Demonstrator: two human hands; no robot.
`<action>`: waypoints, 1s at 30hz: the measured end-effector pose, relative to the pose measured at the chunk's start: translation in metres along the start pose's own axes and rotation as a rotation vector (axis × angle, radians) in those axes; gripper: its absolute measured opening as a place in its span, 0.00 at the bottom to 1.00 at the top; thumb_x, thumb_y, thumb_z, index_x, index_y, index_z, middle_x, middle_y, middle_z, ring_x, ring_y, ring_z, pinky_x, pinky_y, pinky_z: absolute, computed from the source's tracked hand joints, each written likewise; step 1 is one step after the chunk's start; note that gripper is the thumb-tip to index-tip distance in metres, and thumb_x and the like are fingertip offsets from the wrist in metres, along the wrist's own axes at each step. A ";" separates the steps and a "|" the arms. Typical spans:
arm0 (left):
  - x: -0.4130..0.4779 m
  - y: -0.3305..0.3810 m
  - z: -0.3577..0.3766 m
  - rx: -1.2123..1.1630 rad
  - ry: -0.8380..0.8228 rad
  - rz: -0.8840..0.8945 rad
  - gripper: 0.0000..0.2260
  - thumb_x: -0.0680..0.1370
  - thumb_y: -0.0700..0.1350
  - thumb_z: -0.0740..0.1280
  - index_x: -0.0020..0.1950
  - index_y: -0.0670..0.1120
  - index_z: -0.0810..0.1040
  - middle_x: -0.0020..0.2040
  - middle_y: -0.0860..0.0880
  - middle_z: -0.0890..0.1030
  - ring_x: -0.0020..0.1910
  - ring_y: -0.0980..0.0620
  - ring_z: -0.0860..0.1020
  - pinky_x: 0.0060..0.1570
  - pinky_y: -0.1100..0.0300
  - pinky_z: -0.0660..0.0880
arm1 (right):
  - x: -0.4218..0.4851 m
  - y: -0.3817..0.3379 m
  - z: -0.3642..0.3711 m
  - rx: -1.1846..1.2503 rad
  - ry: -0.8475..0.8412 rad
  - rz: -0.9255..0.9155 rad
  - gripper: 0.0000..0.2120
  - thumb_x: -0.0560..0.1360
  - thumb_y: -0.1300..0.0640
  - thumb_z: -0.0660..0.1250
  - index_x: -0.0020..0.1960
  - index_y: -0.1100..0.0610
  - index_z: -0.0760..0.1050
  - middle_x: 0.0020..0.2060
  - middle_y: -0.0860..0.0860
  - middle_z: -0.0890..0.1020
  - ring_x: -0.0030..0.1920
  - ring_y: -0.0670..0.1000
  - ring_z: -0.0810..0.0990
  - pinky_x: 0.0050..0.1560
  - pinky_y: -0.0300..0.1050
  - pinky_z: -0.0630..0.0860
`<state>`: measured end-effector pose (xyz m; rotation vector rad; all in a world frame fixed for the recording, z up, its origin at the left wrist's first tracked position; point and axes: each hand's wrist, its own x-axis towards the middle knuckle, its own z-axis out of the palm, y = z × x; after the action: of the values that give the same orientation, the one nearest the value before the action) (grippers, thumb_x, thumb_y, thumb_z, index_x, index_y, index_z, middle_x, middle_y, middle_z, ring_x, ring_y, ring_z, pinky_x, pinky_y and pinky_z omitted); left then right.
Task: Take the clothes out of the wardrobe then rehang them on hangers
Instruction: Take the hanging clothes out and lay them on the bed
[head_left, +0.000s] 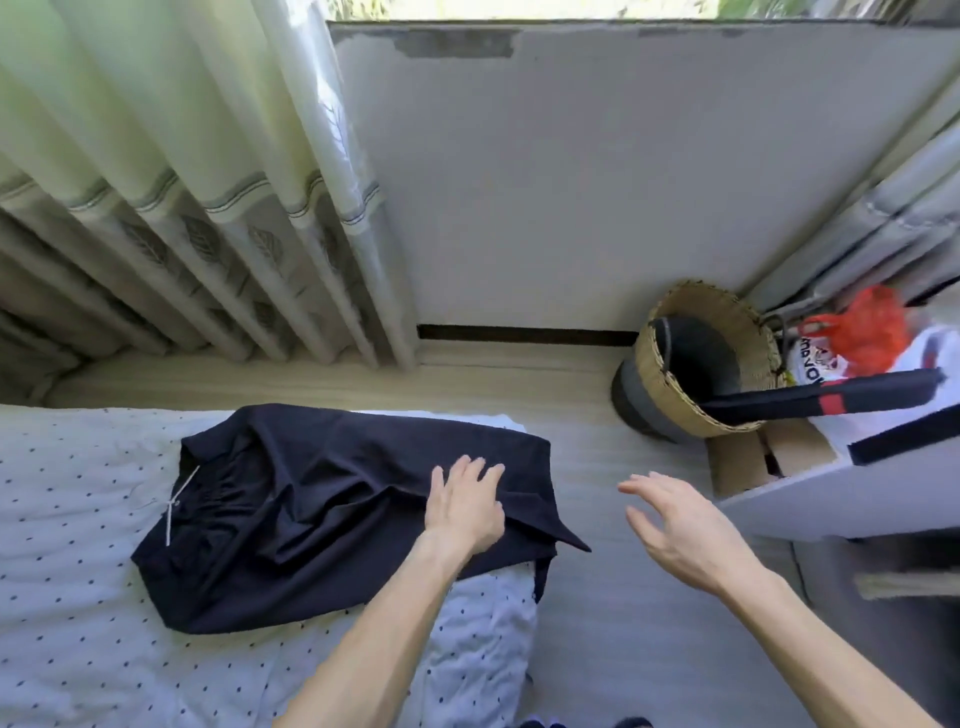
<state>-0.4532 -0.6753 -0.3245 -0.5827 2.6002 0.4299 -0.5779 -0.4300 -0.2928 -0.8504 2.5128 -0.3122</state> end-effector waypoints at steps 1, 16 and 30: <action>0.000 0.021 -0.012 0.005 0.044 0.037 0.25 0.82 0.49 0.57 0.80 0.52 0.58 0.79 0.50 0.61 0.80 0.48 0.53 0.77 0.43 0.49 | -0.014 0.013 -0.017 -0.019 0.077 -0.007 0.18 0.80 0.47 0.62 0.70 0.45 0.73 0.71 0.43 0.73 0.75 0.44 0.63 0.75 0.42 0.58; -0.050 0.434 -0.087 0.125 0.337 0.845 0.24 0.81 0.53 0.60 0.78 0.58 0.62 0.77 0.55 0.65 0.77 0.53 0.61 0.73 0.53 0.57 | -0.279 0.216 -0.171 -0.074 0.844 0.369 0.19 0.78 0.49 0.62 0.66 0.51 0.79 0.66 0.49 0.79 0.72 0.53 0.71 0.71 0.52 0.68; -0.054 0.715 -0.128 0.124 0.230 1.212 0.24 0.82 0.49 0.60 0.78 0.55 0.62 0.77 0.54 0.65 0.74 0.50 0.65 0.73 0.55 0.62 | -0.396 0.381 -0.300 -0.311 1.335 0.783 0.23 0.79 0.48 0.57 0.69 0.57 0.75 0.72 0.57 0.73 0.73 0.59 0.68 0.71 0.59 0.68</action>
<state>-0.7855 -0.0897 -0.0461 1.1242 2.8798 0.5457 -0.6454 0.1326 -0.0258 0.5966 3.8865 -0.2392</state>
